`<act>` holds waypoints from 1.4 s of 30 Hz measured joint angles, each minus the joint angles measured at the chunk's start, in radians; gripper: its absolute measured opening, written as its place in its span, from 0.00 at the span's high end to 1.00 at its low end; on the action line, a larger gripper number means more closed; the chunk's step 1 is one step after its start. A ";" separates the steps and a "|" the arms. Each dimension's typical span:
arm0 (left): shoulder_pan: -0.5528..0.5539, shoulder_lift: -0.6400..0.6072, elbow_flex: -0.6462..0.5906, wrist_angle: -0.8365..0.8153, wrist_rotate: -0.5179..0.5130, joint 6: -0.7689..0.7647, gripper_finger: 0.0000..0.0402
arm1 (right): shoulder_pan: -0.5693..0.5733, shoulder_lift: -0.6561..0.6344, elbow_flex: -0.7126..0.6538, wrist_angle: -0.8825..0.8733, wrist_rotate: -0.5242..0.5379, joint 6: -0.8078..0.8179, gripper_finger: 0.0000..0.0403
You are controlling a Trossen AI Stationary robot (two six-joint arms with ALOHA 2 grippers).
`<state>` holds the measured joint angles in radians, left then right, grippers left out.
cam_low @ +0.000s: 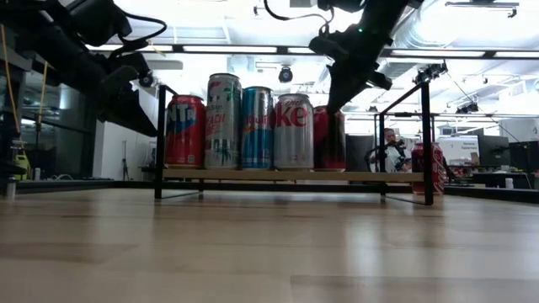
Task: Place canned beverage on shelf
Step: Adjust the soda cans on the shelf, then put the red-silver soda can on the shelf aligned with the other red-silver soda cans
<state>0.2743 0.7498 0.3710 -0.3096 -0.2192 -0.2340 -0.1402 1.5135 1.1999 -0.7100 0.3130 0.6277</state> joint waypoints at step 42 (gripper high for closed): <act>-0.294 -0.263 0.304 -0.020 0.223 -0.244 1.00 | 0.285 -0.274 -0.368 1.063 -0.176 -0.092 1.00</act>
<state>-0.0200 0.4863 0.6754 -0.3294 0.0034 -0.4782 0.1448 1.2392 0.8324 0.3528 0.1374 0.5353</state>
